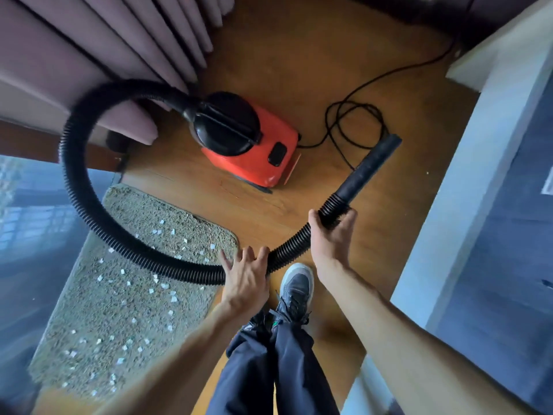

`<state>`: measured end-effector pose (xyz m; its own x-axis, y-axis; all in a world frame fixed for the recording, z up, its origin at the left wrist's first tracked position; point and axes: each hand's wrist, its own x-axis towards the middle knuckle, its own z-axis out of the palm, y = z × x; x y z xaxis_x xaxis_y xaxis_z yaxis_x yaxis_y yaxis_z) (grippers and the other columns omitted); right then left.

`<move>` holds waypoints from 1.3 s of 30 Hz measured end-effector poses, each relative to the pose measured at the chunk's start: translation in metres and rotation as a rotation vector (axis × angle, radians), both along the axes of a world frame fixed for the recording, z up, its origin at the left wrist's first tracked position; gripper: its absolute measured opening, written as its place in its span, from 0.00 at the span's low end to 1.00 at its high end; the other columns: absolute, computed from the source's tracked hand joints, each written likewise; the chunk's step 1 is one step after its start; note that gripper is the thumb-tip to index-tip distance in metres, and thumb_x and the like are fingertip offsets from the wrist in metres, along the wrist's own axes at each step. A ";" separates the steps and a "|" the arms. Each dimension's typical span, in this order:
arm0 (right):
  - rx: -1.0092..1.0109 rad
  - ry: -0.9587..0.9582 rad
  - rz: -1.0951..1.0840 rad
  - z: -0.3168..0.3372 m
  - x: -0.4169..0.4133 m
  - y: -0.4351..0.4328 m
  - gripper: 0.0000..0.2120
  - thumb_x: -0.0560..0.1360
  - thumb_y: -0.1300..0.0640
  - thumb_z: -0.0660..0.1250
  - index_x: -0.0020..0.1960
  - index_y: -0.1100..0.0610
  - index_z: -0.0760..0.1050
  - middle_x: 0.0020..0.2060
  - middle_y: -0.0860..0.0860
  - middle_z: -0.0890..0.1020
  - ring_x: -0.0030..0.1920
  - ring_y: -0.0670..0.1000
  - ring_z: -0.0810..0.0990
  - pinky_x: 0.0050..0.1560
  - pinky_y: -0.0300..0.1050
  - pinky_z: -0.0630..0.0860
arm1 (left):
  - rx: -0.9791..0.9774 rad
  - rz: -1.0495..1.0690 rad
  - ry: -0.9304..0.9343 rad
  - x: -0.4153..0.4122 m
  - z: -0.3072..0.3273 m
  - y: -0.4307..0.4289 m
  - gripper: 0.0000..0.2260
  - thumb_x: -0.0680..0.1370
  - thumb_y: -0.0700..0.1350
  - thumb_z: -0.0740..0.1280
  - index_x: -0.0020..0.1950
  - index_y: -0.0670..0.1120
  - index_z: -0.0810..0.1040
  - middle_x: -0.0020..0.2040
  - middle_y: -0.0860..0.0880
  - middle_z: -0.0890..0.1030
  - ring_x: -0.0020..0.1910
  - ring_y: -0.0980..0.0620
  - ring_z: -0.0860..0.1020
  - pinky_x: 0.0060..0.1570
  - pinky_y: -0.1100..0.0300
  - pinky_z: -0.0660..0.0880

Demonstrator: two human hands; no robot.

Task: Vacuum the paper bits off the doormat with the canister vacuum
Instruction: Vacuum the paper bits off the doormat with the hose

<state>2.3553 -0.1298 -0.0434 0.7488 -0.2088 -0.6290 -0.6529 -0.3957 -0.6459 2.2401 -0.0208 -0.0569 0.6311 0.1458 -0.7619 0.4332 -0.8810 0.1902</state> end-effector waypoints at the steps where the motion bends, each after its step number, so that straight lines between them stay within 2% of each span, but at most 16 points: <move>1: 0.014 -0.043 0.059 0.011 0.004 -0.003 0.20 0.76 0.55 0.69 0.63 0.52 0.62 0.46 0.37 0.73 0.46 0.45 0.78 0.59 0.48 0.76 | -0.018 0.040 -0.028 0.004 0.009 -0.002 0.24 0.82 0.49 0.60 0.76 0.49 0.58 0.66 0.44 0.67 0.69 0.45 0.66 0.74 0.31 0.49; 3: 0.028 -0.123 0.155 0.032 0.012 -0.005 0.20 0.76 0.53 0.70 0.61 0.48 0.62 0.49 0.37 0.74 0.52 0.46 0.78 0.62 0.49 0.75 | -0.062 0.130 -0.124 0.010 0.021 -0.006 0.22 0.81 0.47 0.62 0.75 0.51 0.61 0.61 0.45 0.66 0.63 0.46 0.67 0.70 0.33 0.58; 5: 0.034 -0.187 0.241 0.050 0.021 -0.006 0.21 0.76 0.54 0.69 0.63 0.49 0.62 0.49 0.35 0.73 0.51 0.38 0.78 0.60 0.48 0.76 | -0.086 0.221 -0.225 0.015 0.031 -0.009 0.21 0.80 0.46 0.64 0.73 0.51 0.65 0.57 0.46 0.67 0.58 0.45 0.68 0.66 0.36 0.63; 7: 0.058 -0.213 0.334 0.063 0.027 -0.004 0.22 0.78 0.58 0.66 0.68 0.54 0.63 0.47 0.33 0.70 0.48 0.27 0.74 0.55 0.36 0.72 | -0.097 0.298 -0.270 0.018 0.037 -0.012 0.21 0.79 0.47 0.66 0.72 0.51 0.67 0.55 0.46 0.68 0.55 0.44 0.70 0.63 0.37 0.66; 8: 0.069 -0.222 0.382 0.067 0.030 -0.003 0.22 0.79 0.60 0.65 0.70 0.56 0.62 0.47 0.33 0.70 0.46 0.26 0.73 0.53 0.32 0.69 | -0.103 0.332 -0.283 0.019 0.039 -0.014 0.21 0.78 0.47 0.67 0.71 0.51 0.68 0.55 0.46 0.69 0.54 0.43 0.71 0.62 0.38 0.67; 14: 0.107 -0.172 0.687 0.080 0.026 0.022 0.30 0.78 0.63 0.63 0.77 0.57 0.56 0.64 0.51 0.74 0.63 0.50 0.73 0.66 0.44 0.69 | -0.201 0.563 -0.326 0.015 0.044 -0.005 0.18 0.75 0.48 0.71 0.63 0.47 0.73 0.49 0.42 0.74 0.49 0.38 0.75 0.53 0.42 0.74; 16: 0.091 -0.196 0.769 0.078 0.020 0.033 0.33 0.77 0.64 0.65 0.78 0.57 0.55 0.70 0.53 0.71 0.68 0.51 0.71 0.68 0.38 0.66 | -0.215 0.626 -0.326 0.010 0.042 0.002 0.16 0.75 0.49 0.71 0.60 0.46 0.74 0.48 0.41 0.75 0.48 0.38 0.75 0.52 0.45 0.74; 19: 0.105 -0.266 0.862 0.076 0.010 0.052 0.34 0.76 0.65 0.67 0.78 0.58 0.57 0.72 0.52 0.70 0.69 0.47 0.68 0.62 0.22 0.58 | -0.277 0.698 -0.331 0.000 0.038 0.012 0.15 0.74 0.49 0.72 0.55 0.45 0.74 0.46 0.41 0.76 0.47 0.40 0.76 0.46 0.52 0.72; 21: 0.124 -0.297 0.950 0.076 0.004 0.067 0.34 0.75 0.65 0.68 0.78 0.56 0.58 0.72 0.50 0.70 0.68 0.45 0.67 0.61 0.20 0.57 | -0.319 0.756 -0.331 -0.006 0.039 0.019 0.15 0.72 0.51 0.71 0.51 0.45 0.73 0.43 0.43 0.77 0.44 0.41 0.76 0.40 0.54 0.68; 24: 0.154 -0.318 1.084 0.079 -0.005 0.090 0.36 0.74 0.62 0.71 0.78 0.53 0.58 0.72 0.47 0.70 0.69 0.47 0.69 0.69 0.36 0.64 | -0.406 0.871 -0.352 -0.014 0.043 0.030 0.14 0.70 0.50 0.69 0.51 0.44 0.74 0.37 0.52 0.76 0.42 0.43 0.76 0.38 0.56 0.67; 26: 0.177 -0.348 1.155 0.083 -0.013 0.106 0.39 0.73 0.62 0.72 0.78 0.50 0.57 0.73 0.47 0.68 0.71 0.48 0.68 0.70 0.46 0.66 | -0.467 0.973 -0.365 -0.021 0.048 0.039 0.18 0.70 0.48 0.69 0.58 0.44 0.75 0.43 0.52 0.80 0.45 0.48 0.79 0.44 0.58 0.73; 29: 0.148 -0.404 1.249 0.090 -0.024 0.133 0.44 0.72 0.61 0.73 0.78 0.42 0.52 0.73 0.47 0.68 0.71 0.50 0.68 0.68 0.51 0.70 | -0.602 1.143 -0.363 -0.028 0.054 0.057 0.16 0.72 0.40 0.71 0.59 0.42 0.76 0.43 0.50 0.82 0.42 0.56 0.78 0.44 0.60 0.75; 32: 0.063 -0.566 1.393 0.092 -0.030 0.158 0.45 0.70 0.59 0.75 0.78 0.42 0.54 0.67 0.48 0.73 0.65 0.53 0.73 0.62 0.53 0.75 | -0.714 1.211 -0.358 -0.032 0.053 0.074 0.15 0.70 0.40 0.72 0.55 0.40 0.76 0.47 0.36 0.82 0.44 0.46 0.80 0.49 0.46 0.79; 33: 0.052 -0.599 1.448 0.090 -0.031 0.166 0.44 0.70 0.59 0.75 0.78 0.43 0.56 0.63 0.48 0.75 0.62 0.53 0.75 0.60 0.52 0.75 | -0.751 1.246 -0.348 -0.035 0.052 0.080 0.17 0.68 0.43 0.72 0.54 0.40 0.77 0.48 0.34 0.82 0.46 0.40 0.81 0.53 0.41 0.79; 35: 0.091 -0.542 1.585 0.086 -0.035 0.183 0.43 0.70 0.59 0.75 0.78 0.45 0.57 0.60 0.48 0.76 0.57 0.54 0.75 0.60 0.52 0.73 | -0.809 1.320 -0.321 -0.046 0.048 0.090 0.18 0.66 0.45 0.74 0.51 0.39 0.77 0.47 0.35 0.83 0.47 0.39 0.82 0.55 0.39 0.79; 39: 0.220 -0.219 1.861 0.082 -0.034 0.223 0.44 0.72 0.62 0.68 0.78 0.38 0.50 0.66 0.52 0.74 0.65 0.55 0.73 0.67 0.55 0.70 | -0.908 1.446 -0.329 -0.069 0.053 0.106 0.07 0.75 0.36 0.73 0.48 0.45 0.77 0.45 0.46 0.83 0.45 0.53 0.82 0.47 0.63 0.79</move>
<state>2.3213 0.0931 0.0388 -0.0458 0.9142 -0.4028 0.5431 -0.3156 -0.7781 2.1710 0.0853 -0.0043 0.5209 0.3195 -0.7916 0.5543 0.5786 0.5983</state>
